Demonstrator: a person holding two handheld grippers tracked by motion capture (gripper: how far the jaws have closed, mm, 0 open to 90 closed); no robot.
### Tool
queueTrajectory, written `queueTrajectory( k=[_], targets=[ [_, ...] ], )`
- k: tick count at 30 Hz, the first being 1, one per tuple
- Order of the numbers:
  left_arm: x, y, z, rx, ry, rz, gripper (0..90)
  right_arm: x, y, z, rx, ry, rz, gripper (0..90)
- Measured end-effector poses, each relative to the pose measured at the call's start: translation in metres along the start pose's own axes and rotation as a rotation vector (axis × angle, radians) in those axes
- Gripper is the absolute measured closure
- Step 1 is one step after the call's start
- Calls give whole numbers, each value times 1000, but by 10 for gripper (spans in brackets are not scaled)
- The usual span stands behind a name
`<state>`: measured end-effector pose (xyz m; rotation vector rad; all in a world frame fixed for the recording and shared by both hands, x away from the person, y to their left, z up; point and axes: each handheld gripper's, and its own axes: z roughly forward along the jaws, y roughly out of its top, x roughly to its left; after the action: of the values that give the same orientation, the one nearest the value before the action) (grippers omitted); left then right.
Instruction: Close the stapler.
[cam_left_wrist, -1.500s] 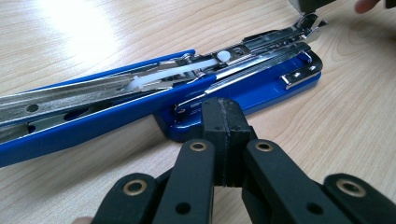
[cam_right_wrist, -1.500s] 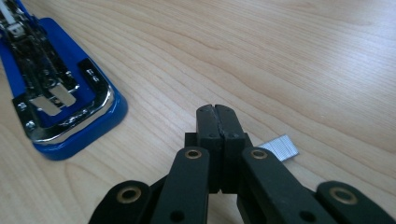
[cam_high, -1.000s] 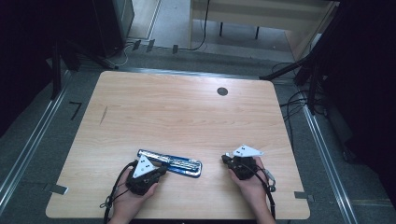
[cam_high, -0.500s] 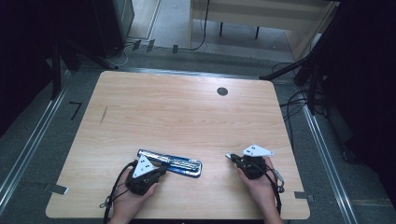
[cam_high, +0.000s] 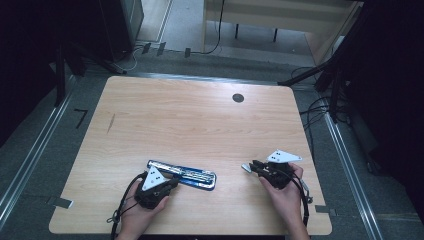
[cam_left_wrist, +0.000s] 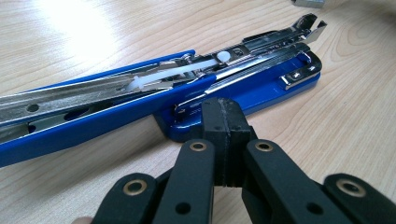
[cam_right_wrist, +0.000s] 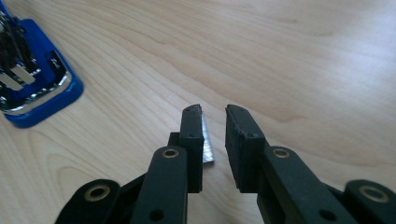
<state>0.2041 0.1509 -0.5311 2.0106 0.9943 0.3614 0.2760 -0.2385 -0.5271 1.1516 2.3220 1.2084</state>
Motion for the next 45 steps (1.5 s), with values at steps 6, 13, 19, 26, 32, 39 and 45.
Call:
queueTrajectory(
  k=[6, 13, 19, 26, 32, 39, 45],
  targets=[
    [0, 0, 0, 1, 0, 0, 900, 1, -1, 6, 71, 33, -80, 732],
    [0, 0, 0, 0, 0, -1, 900, 4, 0, 9, 74, 38, -96, 749],
    [0, 0, 0, 1, 0, 0, 900, 4, -1, 13, 91, 38, -101, 754],
    [0, 0, 0, 2, 1, 0, 900, 3, -3, 17, 106, 40, -101, 787],
    [0, 0, 0, 1, 1, 0, 900, 5, -2, 18, 105, 23, -131, 800],
    [0, 0, 0, 3, 1, 1, 900, 6, 1, 14, 70, 53, -116, 800],
    [-1, 0, 1, 6, 5, 6, 900, 12, 7, 12, 77, 83, -137, 800]
  ],
)
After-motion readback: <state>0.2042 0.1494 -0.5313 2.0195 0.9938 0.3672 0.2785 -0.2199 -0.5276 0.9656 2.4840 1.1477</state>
